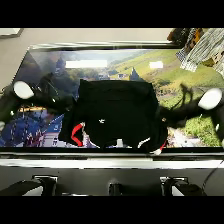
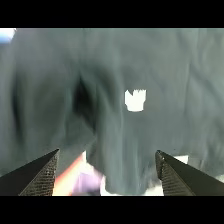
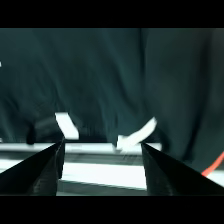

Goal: Fold the clothes and pants, and hang the long-sleeved shirts on hangers.

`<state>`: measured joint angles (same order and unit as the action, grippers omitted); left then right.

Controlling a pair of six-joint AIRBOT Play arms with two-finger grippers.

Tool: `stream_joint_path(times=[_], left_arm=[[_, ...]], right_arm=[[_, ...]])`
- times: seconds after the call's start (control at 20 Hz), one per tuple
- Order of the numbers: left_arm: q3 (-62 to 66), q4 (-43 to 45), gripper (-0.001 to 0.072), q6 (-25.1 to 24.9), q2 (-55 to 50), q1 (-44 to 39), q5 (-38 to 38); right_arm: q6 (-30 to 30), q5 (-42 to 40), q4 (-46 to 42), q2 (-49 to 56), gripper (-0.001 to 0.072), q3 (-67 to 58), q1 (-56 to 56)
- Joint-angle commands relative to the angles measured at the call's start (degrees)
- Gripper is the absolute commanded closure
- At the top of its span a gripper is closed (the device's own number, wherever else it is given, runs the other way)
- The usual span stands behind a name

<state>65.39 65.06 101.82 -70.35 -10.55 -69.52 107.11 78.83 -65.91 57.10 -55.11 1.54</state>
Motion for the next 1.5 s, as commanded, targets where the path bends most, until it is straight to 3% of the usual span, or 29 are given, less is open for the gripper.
stream_joint_path(times=[0.0,0.3,0.7,0.75,0.8,0.85,0.9,1.2,1.45], left_arm=[[-11.39,-0.02,0.0000,5.03,5.53,-5.51,0.15],[-16.55,-0.07,-0.0001,9.75,5.42,-14.14,3.89],[-18.27,-1.16,0.0000,10.73,4.81,-15.28,8.55],[-18.27,-1.60,-0.0001,10.73,4.52,-15.28,8.81],[-18.29,-2.01,-0.0001,10.73,4.04,-15.28,9.05],[-18.29,-2.08,0.0000,10.75,3.48,-15.28,9.25],[-18.29,-2.08,-0.0001,10.73,2.80,-15.28,9.64],[-18.29,-5.70,-0.0001,10.47,-1.88,-16.46,12.63],[-18.29,-5.73,0.0000,10.69,-5.09,-19.26,16.13]], right_arm=[[10.19,-8.17,1.38,-7.69,0.0151,16.52,8.15],[17.00,-20.79,1.22,-3.91,0.0151,21.31,15.13],[16.94,-26.62,1.16,5.51,0.0169,21.31,15.13],[16.98,-27.39,1.18,5.57,0.0241,21.29,15.13],[17.00,-27.96,1.20,5.57,0.0385,21.24,15.13],[17.20,-27.87,1.20,5.57,0.0484,21.24,15.13],[17.18,-27.28,1.22,5.55,0.0657,21.24,15.13],[18.25,-17.33,1.60,0.61,0.0681,21.24,15.13],[20.48,-14.60,1.64,-4.20,0.0680,21.24,15.13]])
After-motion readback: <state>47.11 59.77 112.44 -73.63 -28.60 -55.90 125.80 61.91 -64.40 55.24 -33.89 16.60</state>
